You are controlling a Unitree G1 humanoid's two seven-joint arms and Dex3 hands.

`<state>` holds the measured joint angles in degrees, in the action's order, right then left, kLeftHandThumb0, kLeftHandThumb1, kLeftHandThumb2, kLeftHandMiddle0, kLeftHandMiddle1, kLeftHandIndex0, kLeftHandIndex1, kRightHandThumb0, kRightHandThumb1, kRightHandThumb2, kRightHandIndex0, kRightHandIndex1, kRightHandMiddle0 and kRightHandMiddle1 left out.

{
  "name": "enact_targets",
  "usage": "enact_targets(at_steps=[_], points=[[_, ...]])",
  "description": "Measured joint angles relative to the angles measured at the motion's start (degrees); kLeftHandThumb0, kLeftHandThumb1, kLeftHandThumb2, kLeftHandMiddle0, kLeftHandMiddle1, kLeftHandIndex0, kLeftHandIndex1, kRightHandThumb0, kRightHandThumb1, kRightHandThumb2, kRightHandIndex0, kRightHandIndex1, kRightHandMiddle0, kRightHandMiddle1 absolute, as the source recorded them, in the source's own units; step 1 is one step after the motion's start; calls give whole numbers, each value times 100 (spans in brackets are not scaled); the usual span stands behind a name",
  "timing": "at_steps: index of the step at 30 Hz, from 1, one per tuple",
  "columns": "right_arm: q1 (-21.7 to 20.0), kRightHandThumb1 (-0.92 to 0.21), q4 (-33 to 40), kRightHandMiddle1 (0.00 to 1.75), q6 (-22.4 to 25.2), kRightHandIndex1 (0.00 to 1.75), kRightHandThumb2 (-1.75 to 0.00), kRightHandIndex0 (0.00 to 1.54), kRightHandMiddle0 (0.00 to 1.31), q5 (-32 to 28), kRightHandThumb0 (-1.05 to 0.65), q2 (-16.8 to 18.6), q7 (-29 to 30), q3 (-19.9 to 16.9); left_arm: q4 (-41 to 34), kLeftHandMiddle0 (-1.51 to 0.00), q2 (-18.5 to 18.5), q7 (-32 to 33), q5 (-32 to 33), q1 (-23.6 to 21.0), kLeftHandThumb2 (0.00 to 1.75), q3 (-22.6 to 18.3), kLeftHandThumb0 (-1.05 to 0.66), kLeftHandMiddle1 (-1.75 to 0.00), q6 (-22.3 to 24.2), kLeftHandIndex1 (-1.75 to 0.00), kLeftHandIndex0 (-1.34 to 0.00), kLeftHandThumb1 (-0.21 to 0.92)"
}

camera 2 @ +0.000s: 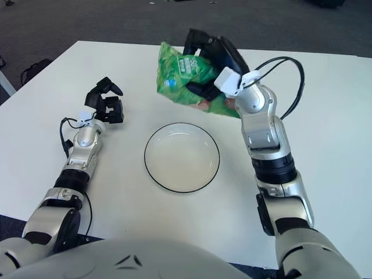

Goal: Put the snack into the plate.

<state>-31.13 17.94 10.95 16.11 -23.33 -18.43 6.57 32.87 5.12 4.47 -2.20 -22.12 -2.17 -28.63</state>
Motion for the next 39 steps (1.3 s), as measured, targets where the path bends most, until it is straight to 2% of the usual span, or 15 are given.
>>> enact_targets(at_steps=[9, 20, 27, 29, 31, 35, 39], points=[[245, -1, 421, 175, 100, 166, -165, 88, 61, -253, 0, 16, -438, 61, 13, -138, -7, 0, -1, -10, 142, -5, -52, -175, 16, -175, -68, 23], [321, 8, 291, 175, -710, 161, -172, 96, 67, -1004, 0, 1, -996, 70, 16, -138, -5, 0, -8, -18, 142, -5, -52, -175, 40, -175, -68, 24], [323, 7, 270, 171, -809, 170, -173, 91, 69, -1075, 0, -348, -1576, 189, 16, -137, -10, 0, -10, -18, 142, -2, -52, -175, 40, -175, -69, 23], [326, 3, 347, 164, -693, 172, -167, 88, 69, -1031, 0, -503, -1756, 270, 15, -137, -10, 0, -11, -18, 142, -1, -52, -175, 40, -175, -69, 23], [326, -8, 426, 158, -509, 174, -154, 81, 64, -1016, -1, -606, -1908, 332, 15, -137, -10, 0, -14, -18, 142, -1, -52, -175, 40, -175, -69, 23], [333, -23, 510, 170, -190, 174, -140, 60, 54, -1005, 0, -767, -2139, 438, 15, -137, -9, 0, -27, -18, 142, -1, -52, -175, 40, -175, -69, 23], [343, -42, 462, 171, -200, 173, -118, 44, 42, -1002, 0, -929, -2356, 526, 14, -137, -9, 0, -35, -18, 142, -1, -52, -175, 40, -175, -69, 23]])
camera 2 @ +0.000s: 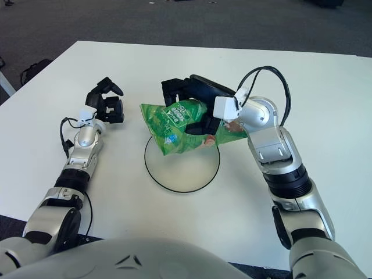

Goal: Put the snack into the plate.

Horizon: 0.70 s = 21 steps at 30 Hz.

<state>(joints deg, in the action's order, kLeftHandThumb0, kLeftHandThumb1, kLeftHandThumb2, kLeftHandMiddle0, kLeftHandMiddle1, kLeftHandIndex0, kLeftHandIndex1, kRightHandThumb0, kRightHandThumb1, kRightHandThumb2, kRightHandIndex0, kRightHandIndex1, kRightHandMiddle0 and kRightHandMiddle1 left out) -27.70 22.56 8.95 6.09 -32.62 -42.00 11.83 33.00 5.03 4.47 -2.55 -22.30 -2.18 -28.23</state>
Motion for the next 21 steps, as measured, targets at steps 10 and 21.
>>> enact_targets(at_steps=[10, 21], points=[[284, -76, -325, 150, -611, 164, -65, 37, 8, 2, 31, -68, -68, 115, -13, -137, -1, 0, -1, 2, 145, 0, -53, -175, 18, -175, -70, 21], [395, -28, -787, 143, -1522, 146, -107, 11, 2, 46, -47, -67, -48, 141, -33, -137, -2, 32, -36, 11, 146, 2, -53, -175, 18, -175, -71, 20]])
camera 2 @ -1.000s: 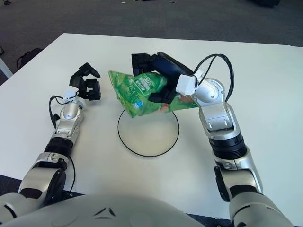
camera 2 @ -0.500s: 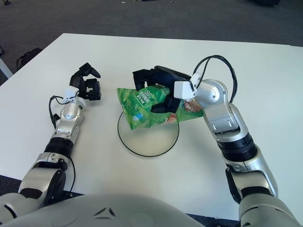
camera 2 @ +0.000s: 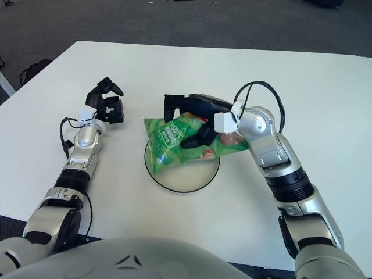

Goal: Put the snack into the plate.

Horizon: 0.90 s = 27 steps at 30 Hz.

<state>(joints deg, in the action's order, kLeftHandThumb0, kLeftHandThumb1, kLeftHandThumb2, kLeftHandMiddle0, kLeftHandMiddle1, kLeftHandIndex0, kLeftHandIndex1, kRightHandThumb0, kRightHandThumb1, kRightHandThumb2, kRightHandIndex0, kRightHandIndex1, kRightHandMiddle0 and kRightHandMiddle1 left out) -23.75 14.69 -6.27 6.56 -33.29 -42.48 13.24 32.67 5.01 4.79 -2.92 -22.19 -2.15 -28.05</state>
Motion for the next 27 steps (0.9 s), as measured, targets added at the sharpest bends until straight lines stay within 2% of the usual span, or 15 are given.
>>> enact_targets(at_steps=[7, 11, 14, 16, 23, 27], points=[[32, -33, -140, 136, -299, 130, -105, 18, 2, 193, -51, 0, 107, -1, 3, -137, 1, 3, -1, -1, 145, 4, -53, -175, -5, -175, -71, 21], [31, -35, -203, 132, -370, 120, -101, 16, 1, 192, -55, 0, 108, -2, 8, -137, 1, -21, 11, -1, 145, 4, -53, -175, -31, -175, -70, 21], [15, -38, -284, 119, -388, 101, -95, 10, 0, 119, -61, -10, 12, -2, 17, -137, 1, -47, 19, -4, 145, 4, -53, -175, -70, -175, -70, 21], [-83, -43, -395, 100, -378, 76, -86, 4, 0, -21, -69, -65, -281, 15, 29, -137, 1, -54, 18, -7, 145, 4, -53, -175, -91, -175, -70, 21], [-751, -49, -955, 59, -384, 20, -71, 0, 0, -595, -83, -408, -1415, 31, 45, -138, 1, -56, 18, -16, 146, 3, -53, -175, -98, -175, -71, 21], [-1129, -49, -1232, 48, -257, 7, -68, 0, 0, -1040, -87, -493, -1878, -93, 44, -138, 1, -55, 15, -16, 147, 4, -53, -175, -103, -175, -72, 20]])
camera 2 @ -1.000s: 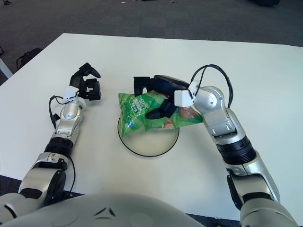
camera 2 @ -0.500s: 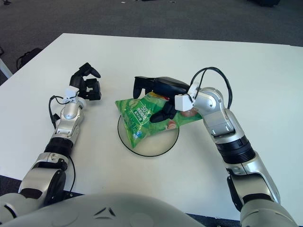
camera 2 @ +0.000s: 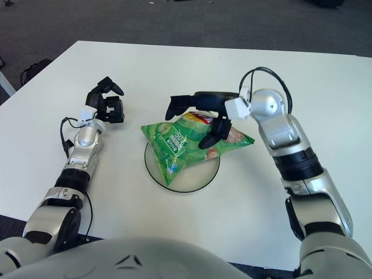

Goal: Put the snack into the plate.

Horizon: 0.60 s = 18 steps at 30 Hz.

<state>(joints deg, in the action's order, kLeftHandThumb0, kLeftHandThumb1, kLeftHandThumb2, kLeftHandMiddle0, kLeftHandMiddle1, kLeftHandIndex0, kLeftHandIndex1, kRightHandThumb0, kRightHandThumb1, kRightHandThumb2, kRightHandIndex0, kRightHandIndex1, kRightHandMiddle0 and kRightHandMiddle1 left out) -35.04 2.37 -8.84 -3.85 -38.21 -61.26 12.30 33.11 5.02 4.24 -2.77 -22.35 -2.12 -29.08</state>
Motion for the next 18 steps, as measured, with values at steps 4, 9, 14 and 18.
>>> enact_targets(at_steps=[4, 9, 14, 18], points=[[-450, -47, -395, 42, 354, 2, -67, 1, 0, -487, -88, -35, -460, -177, -2, -138, 0, 0, -5, -1, 147, 4, -54, -175, 0, -175, -72, 19], [-1211, -44, -1265, 42, 891, 2, -69, 3, 0, -881, -86, -154, -998, -435, -1, -138, 0, 0, -11, -10, 147, 13, -54, -175, -1, -175, -72, 19], [-1695, -45, -2017, 38, 1570, 2, -70, 3, 0, -980, -85, -415, -1302, -634, -2, -139, -2, 1, -12, -14, 147, 28, -54, -175, -2, -175, -72, 19], [-1950, -43, -2272, 39, 2370, 2, -72, 3, 0, -920, -82, -692, -1376, -639, -6, -139, 4, 1, -15, -16, 147, 31, -54, -175, 8, -175, -72, 19]])
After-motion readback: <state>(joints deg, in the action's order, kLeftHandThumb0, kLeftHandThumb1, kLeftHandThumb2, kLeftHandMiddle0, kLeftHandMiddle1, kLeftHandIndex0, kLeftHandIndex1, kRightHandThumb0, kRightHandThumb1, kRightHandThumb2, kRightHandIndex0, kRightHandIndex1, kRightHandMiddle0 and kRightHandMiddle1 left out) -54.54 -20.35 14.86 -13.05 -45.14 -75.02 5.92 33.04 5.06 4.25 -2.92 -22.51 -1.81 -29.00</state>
